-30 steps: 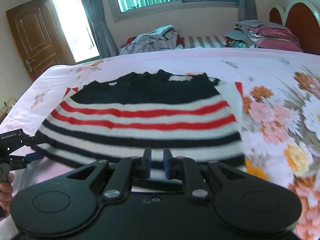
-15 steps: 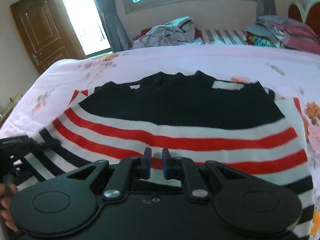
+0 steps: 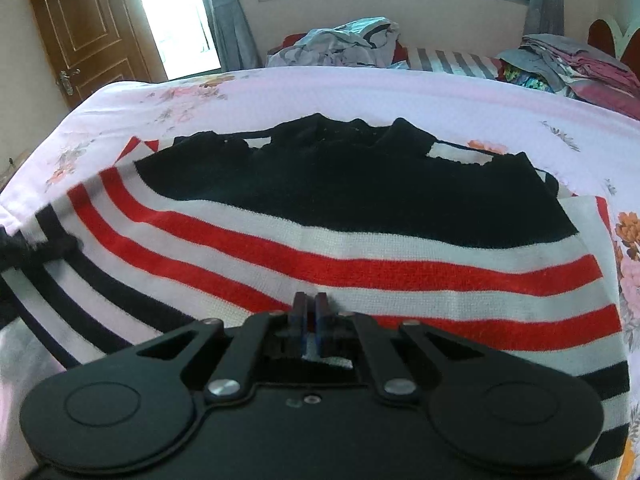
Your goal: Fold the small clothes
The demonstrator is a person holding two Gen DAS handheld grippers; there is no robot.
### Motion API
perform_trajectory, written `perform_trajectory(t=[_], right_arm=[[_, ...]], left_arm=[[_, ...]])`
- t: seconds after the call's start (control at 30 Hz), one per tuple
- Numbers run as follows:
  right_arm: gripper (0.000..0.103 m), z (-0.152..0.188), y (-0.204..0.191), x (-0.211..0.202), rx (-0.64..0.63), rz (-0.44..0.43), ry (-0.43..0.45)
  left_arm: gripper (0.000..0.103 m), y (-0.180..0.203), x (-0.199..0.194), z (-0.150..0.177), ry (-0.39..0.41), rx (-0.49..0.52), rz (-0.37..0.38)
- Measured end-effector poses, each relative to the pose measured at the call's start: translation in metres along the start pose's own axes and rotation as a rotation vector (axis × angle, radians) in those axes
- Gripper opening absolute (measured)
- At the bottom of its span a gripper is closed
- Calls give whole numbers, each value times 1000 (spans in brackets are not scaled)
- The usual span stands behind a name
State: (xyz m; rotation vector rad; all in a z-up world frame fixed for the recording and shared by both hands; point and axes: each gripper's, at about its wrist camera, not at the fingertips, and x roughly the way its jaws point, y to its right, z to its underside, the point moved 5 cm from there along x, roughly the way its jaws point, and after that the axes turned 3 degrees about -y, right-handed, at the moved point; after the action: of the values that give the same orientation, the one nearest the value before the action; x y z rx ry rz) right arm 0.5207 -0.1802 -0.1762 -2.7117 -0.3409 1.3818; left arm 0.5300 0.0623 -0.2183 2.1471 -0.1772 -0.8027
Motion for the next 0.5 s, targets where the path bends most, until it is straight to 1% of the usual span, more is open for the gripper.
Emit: perform_trajectory(t=[0.07, 0.13, 0.2, 0.27, 0.33, 0.37, 0.43, 0.47, 0.5], right_arm=[[11, -4, 12, -15, 86, -88, 34], [12, -6, 33, -37, 181, -148, 84], [12, -8, 55, -57, 233, -152, 126], [12, -7, 84, -82, 282, -147, 173], [12, -4, 116, -107, 339, -134, 217], [12, -2, 130, -117, 368, -130, 236], [12, 6, 158, -136, 425, -117, 265], [14, 11, 172, -143, 454, -115, 269], [19, 15, 182, -148, 477, -119, 268]], left_arm=[[14, 32, -2, 0, 13, 91, -3], [14, 66, -4, 2, 9, 167, 10], [14, 109, 1, 10, -17, 270, 20], [14, 148, 6, 23, -61, 366, 34], [14, 187, 22, 43, -140, 474, 24], [14, 204, 35, 59, -192, 525, 9], [14, 225, 61, 97, -294, 598, -8], [18, 230, 79, 120, -363, 630, -29], [36, 231, 99, 143, -459, 663, -53]])
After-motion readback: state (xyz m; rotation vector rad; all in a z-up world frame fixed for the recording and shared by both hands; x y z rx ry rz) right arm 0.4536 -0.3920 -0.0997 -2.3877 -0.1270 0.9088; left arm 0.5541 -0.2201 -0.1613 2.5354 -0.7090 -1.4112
